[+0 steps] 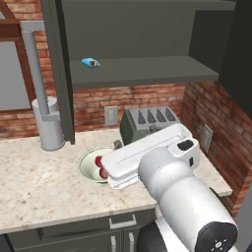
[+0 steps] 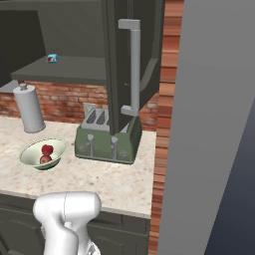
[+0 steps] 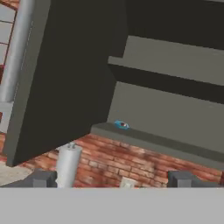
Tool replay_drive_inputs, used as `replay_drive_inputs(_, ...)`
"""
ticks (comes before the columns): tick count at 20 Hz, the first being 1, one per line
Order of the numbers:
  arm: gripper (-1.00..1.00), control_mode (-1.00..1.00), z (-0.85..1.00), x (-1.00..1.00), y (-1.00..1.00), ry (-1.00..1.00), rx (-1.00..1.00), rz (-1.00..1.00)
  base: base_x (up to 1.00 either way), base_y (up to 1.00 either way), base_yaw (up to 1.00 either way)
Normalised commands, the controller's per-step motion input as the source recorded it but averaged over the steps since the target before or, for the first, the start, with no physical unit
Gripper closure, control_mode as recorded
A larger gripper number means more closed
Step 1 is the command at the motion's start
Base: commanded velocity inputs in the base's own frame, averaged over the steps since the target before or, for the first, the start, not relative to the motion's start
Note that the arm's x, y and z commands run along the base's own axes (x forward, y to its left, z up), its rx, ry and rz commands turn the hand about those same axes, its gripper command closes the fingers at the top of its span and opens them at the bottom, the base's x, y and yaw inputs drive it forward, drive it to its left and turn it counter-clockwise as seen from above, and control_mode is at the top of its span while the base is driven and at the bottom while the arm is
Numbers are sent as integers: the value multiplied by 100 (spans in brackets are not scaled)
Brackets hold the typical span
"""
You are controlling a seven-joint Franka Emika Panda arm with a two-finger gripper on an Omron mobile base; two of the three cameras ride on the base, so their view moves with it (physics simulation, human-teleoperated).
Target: Open the cabinet. Pick the apple and apple from the cabinet and place them into the bowl. Then close the cabinet.
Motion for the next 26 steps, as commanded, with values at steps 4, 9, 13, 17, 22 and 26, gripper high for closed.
replay_drive_inputs(4, -100, -100, 52, -99, 14, -42, 0, 0, 0, 0, 0)
replay_drive_inputs(9, -100, -100, 30, -37, 47, -32, 0, -4, 0, 0, 0)
replay_drive_inputs(13, -100, -100, 0, 10, 70, -16, 0, -3, 0, 0, 0)
replay_drive_inputs(17, -100, -100, -2, 49, 68, -3, -2, -9, 0, 0, 0)
replay_drive_inputs(22, -100, -100, -2, 56, 54, -1, -3, -24, 0, 0, 0)
replay_drive_inputs(26, -100, -100, -2, 52, 32, 0, 0, -28, 0, 0, 0)
